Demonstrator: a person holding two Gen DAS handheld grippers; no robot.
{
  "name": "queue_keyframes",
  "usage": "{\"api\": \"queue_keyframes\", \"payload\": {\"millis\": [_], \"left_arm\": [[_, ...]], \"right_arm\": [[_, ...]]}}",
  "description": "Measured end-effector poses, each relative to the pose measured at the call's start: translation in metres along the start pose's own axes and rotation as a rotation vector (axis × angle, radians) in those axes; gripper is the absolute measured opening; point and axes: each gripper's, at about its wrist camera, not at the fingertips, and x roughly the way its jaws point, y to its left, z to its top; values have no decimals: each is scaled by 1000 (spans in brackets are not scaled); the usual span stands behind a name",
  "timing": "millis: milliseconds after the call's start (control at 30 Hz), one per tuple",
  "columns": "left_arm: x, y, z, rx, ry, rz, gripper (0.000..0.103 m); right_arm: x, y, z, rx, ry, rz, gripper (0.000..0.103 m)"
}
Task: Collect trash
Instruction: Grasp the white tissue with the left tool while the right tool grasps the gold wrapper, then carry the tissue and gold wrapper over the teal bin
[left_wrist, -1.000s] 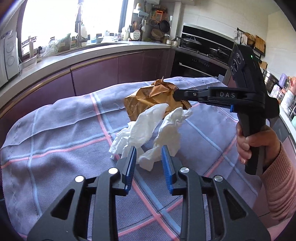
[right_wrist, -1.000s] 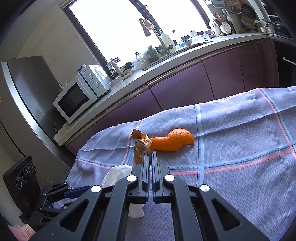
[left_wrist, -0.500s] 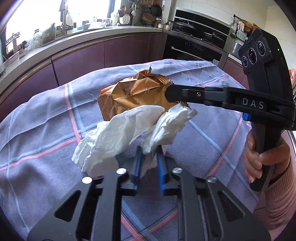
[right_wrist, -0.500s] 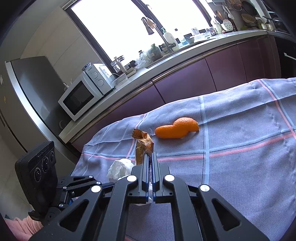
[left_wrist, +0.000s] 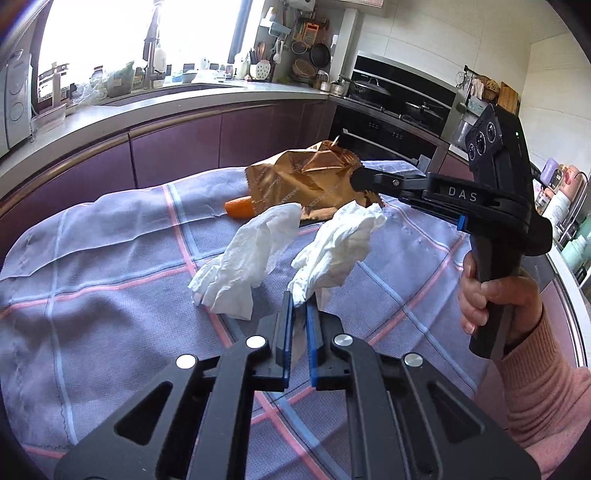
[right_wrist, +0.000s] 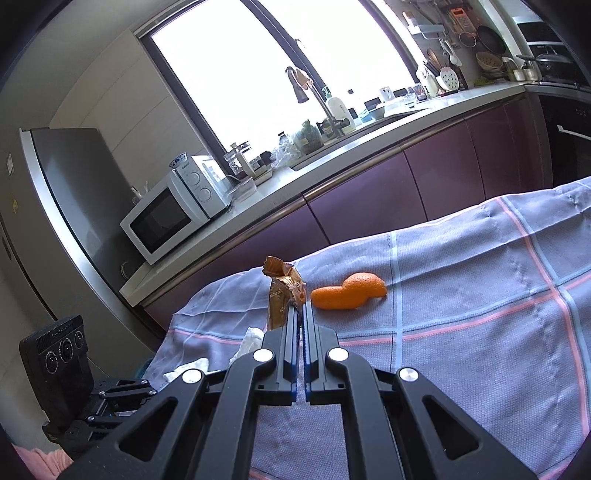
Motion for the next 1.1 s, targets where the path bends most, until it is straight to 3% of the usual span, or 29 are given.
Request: {"api": "queue_keyframes", "payload": {"millis": [133,433,633,1100], "left_arm": [[-26,13,-9,-42,-36,12,7],[-82,48,-26,-123,-103,60,7],[-119,70,-40,-159,-135,121,7],[-211,145,-99,-315,-189,326,7]], "right_arm": [[-13,5,5,-14,-45,-24,2],[-25,34,1,-30,-57,61,2],[-8,72,-13,-48,-2,165,2],[73,175,-47,-111,192,369,2]]}}
